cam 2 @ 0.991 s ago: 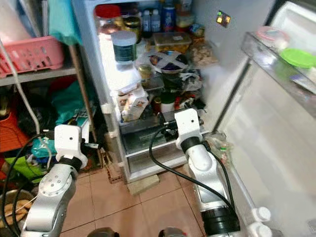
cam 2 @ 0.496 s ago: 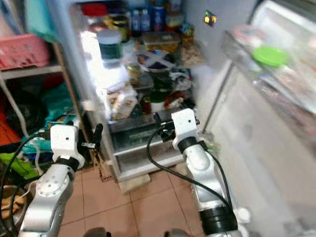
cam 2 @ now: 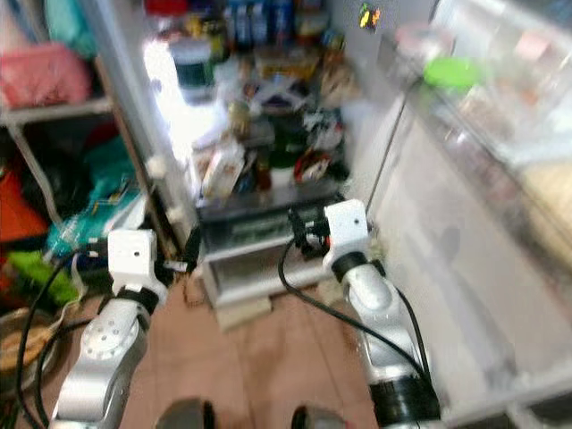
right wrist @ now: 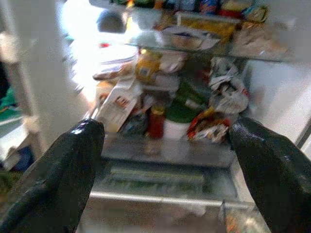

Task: Restocking fridge

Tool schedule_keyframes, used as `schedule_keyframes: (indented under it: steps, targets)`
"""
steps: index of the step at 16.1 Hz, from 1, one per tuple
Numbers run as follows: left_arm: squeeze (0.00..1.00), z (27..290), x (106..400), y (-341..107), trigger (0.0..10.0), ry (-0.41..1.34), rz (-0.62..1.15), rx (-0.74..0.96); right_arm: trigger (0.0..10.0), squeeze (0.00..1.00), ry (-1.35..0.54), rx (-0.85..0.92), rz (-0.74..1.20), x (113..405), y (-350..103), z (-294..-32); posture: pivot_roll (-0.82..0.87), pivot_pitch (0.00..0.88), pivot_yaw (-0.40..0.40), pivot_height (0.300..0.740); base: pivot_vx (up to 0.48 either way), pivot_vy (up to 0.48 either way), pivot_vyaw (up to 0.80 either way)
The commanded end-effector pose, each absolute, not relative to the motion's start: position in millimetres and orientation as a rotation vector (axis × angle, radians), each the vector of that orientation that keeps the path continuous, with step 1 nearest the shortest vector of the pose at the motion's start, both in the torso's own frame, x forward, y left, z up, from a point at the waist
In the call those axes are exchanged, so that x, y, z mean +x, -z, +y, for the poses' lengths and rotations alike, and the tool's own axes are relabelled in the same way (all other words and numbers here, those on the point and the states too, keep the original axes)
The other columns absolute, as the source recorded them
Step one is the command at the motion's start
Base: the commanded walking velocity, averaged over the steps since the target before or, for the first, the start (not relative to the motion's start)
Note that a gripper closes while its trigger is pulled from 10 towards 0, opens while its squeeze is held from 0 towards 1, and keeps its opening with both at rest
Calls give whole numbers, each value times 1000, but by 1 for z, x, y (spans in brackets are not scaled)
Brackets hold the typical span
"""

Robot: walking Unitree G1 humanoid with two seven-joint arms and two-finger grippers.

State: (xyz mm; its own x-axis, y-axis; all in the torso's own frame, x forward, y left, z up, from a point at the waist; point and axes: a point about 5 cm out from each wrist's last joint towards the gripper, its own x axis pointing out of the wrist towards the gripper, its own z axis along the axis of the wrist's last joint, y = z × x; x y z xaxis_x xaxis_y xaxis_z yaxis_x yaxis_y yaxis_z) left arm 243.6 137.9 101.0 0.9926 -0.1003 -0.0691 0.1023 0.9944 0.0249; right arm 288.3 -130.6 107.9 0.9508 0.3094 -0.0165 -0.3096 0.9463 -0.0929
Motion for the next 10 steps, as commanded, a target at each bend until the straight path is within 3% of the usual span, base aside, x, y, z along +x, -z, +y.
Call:
schedule_keyframes:
  steps: [1,6,10]
  targets:
    - [0,140,243,-101,10000,99,72,35,10000,0,-327,-115,-4,289,-111,-128,76,0,-9,740,-360,0,0]
    - [0,140,243,-101,10000,93,73,32,10000,0,-265,-85,23,291,-109,-137,73,0,-11,740,-322,0,0]
    - [0,140,244,-101,10000,91,73,30,10000,0,-196,-108,18,293,-106,-137,69,0,-10,740,0,0,0]
